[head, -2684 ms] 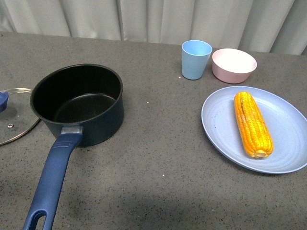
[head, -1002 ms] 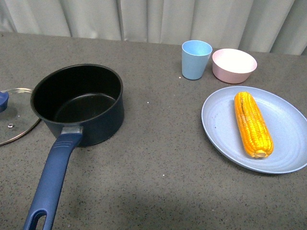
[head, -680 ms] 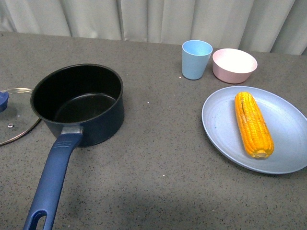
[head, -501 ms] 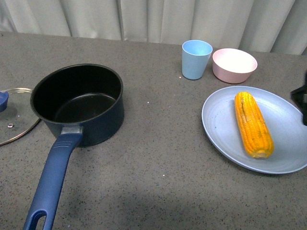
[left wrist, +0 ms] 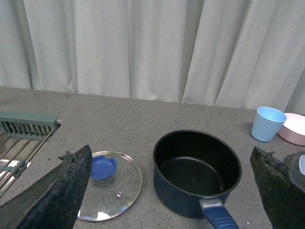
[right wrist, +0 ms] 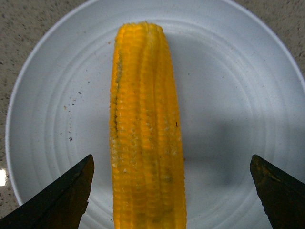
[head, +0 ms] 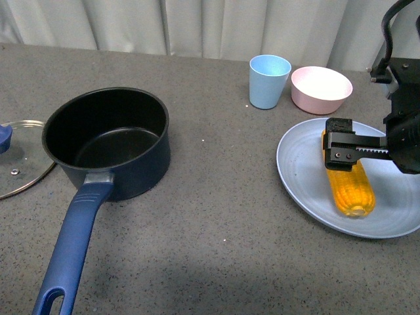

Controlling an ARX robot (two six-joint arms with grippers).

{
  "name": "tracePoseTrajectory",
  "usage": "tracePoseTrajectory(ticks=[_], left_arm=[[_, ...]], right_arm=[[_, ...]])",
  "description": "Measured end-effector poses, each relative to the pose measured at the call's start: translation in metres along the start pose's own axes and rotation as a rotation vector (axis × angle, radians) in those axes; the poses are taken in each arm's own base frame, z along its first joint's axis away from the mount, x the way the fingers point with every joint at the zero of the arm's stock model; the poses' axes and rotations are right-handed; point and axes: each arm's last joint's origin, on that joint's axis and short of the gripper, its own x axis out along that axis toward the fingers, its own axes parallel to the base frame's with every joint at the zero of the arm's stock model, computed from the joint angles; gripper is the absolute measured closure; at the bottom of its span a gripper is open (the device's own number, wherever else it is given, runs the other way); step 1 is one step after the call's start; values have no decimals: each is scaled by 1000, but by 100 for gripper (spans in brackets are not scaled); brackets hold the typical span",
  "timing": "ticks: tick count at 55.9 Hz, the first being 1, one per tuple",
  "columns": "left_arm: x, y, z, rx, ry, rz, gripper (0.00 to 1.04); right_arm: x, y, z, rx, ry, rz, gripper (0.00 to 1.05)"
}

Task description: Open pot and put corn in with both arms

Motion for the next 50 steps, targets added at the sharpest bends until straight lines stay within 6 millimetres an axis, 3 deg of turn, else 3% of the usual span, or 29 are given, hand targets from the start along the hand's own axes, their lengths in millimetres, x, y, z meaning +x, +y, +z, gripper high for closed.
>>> tracePoseTrajectory(ticks=[17, 36, 50], left_arm=[[0, 0, 0, 0, 0, 0, 6], [0, 0, 0, 0, 0, 0, 6], [0, 0, 0, 0, 0, 0, 6]], right_arm=[[19, 4, 1, 12, 58, -15, 12], [22, 5, 1, 13, 75, -8, 62], [20, 6, 2, 24, 69, 13, 84]])
